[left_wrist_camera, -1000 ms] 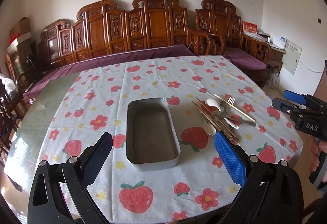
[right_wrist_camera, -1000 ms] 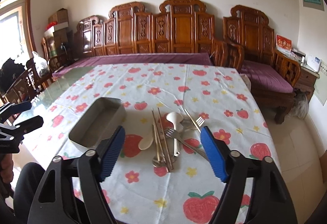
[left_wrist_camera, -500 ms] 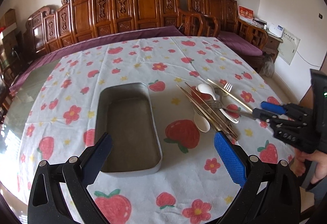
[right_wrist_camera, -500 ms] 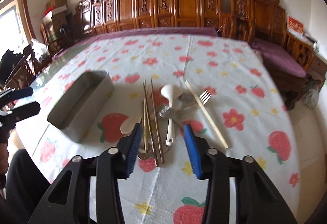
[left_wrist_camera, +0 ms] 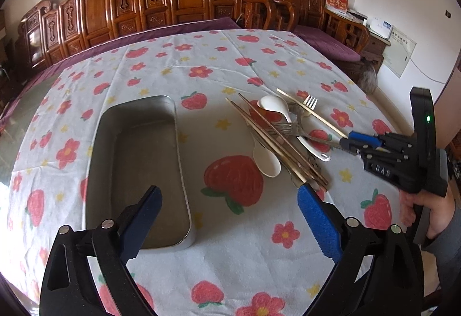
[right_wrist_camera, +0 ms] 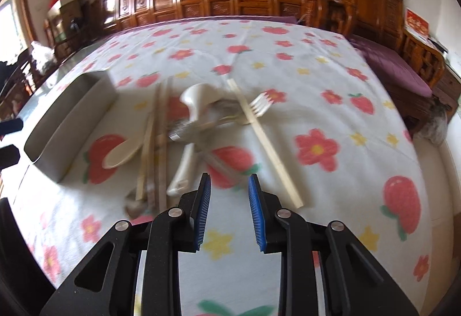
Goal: Organize utensils
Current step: 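Move the right tool toward the utensil pile beside the metal tray, then grasp a light wooden chopstick with the right tool while the left tool grasps a white plastic spoon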
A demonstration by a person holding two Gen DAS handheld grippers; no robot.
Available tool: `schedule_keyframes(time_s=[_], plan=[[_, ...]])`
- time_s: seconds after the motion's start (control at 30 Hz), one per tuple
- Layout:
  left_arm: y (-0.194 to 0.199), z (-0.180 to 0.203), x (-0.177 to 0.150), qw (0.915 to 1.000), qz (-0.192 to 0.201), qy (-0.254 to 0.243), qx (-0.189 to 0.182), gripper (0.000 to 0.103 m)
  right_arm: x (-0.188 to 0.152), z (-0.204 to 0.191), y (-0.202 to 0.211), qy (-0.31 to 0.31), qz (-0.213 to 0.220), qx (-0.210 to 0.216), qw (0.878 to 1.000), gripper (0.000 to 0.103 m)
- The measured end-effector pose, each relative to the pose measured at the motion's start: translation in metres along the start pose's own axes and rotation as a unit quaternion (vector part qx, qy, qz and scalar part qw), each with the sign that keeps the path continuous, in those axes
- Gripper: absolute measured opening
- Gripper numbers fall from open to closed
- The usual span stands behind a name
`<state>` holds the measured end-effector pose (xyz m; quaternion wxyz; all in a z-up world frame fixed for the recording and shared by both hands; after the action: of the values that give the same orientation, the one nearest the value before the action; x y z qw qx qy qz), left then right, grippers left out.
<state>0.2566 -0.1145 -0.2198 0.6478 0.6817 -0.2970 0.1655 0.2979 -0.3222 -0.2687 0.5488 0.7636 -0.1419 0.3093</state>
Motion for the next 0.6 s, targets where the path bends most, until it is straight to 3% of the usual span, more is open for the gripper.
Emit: schedule_keyframes(time_s=[0.23,0.4,0.47,0.6], plan=[[-0.025,0.014,0.009,0.9998,-0.013,-0.011,-0.003,0.077,0.031,0.022,-0.035,0.019,-0.023,-0.012,0.999,0.029],[-0.045,0.017,0.013,0.9993,-0.037,-0.003,-0.011,0.075,0.033,0.033,-0.063,0.022,-0.064,-0.015,0.998,0.028],[-0.053,0.017,0.014,0.9988,-0.046,0.003,-0.015,0.073,0.03,0.035,-0.062,0.015,-0.067,-0.008,0.998,0.012],[-0.064,0.021,0.017,0.9983,-0.054,0.006,-0.02,0.066,0.02,0.033,-0.054,0.022,-0.074,0.003,0.997,0.008]])
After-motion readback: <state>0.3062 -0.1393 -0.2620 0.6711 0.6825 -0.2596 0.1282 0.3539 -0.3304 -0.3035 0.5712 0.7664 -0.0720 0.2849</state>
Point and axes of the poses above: each gripper's, at about its wrist camera, not at the fingertips, and y roughly against the way its jaws point, z to its right, x to its top, the point moved 7 cm from there along -y, roughly the way its jaws point, and after that the axes turned 11 degrees about x, right-handed, at the moved point
